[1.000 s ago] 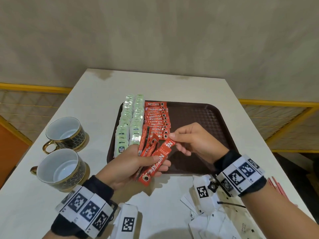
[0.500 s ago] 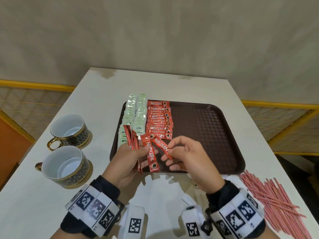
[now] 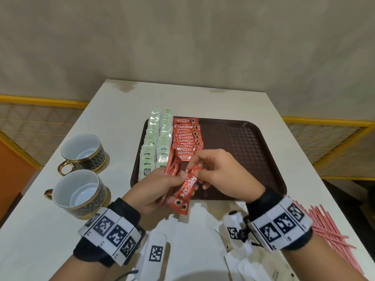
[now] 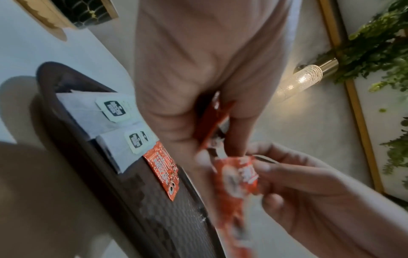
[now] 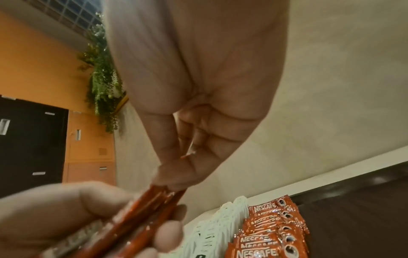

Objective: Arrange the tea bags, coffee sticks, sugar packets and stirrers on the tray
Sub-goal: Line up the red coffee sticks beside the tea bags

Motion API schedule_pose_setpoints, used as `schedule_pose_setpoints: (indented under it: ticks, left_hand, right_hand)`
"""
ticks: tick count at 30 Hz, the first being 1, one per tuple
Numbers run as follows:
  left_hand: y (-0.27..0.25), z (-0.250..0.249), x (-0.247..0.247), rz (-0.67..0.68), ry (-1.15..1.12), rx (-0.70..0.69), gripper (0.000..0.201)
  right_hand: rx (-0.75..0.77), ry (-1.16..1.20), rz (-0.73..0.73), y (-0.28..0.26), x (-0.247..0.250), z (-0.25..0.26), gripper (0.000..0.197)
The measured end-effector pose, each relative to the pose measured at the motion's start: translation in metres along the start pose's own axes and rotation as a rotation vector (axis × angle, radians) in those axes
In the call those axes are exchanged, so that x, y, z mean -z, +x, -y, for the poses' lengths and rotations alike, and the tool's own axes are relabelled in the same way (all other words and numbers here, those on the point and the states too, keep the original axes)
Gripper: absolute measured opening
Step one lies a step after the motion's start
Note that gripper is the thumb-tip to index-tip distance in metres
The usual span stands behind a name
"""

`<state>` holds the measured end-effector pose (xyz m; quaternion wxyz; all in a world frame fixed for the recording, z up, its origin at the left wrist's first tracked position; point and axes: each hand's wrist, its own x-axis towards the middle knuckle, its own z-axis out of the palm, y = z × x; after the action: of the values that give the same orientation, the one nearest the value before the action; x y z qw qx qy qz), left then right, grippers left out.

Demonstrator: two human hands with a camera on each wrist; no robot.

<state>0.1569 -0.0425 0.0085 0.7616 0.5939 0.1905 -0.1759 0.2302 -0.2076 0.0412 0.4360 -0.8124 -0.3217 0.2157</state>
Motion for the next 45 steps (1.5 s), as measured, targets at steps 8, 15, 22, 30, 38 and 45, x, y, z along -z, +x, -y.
schedule_pose_setpoints:
  ticks: [8, 15, 22, 30, 38, 45]
  left_hand:
    - [-0.005, 0.006, 0.000, 0.076, 0.006, -0.033, 0.033]
    - [0.002, 0.013, -0.002, -0.151, -0.158, -0.154, 0.033]
    - [0.009, 0.014, -0.015, -0.175, -0.460, -0.216, 0.026]
    - [0.010, 0.017, -0.013, -0.208, -0.396, -0.232, 0.029]
    - [0.013, 0.015, -0.007, -0.263, -0.487, -0.309, 0.030]
    - [0.014, 0.021, 0.010, -0.354, -0.545, -0.324, 0.025]
  right_hand:
    - [-0.015, 0.028, -0.113, 0.015, -0.009, -0.008, 0.011]
    - [-0.162, 0.185, -0.313, -0.002, -0.017, -0.019, 0.021]
    - [-0.246, 0.254, -0.184, -0.007, -0.046, -0.027, 0.012]
    - [-0.270, 0.304, -0.118, -0.004, -0.042, -0.029, 0.010]
    - [-0.189, 0.087, -0.090, 0.003, -0.023, -0.022, 0.012]
    - [-0.228, -0.194, -0.058, 0.041, 0.016, -0.038, 0.006]
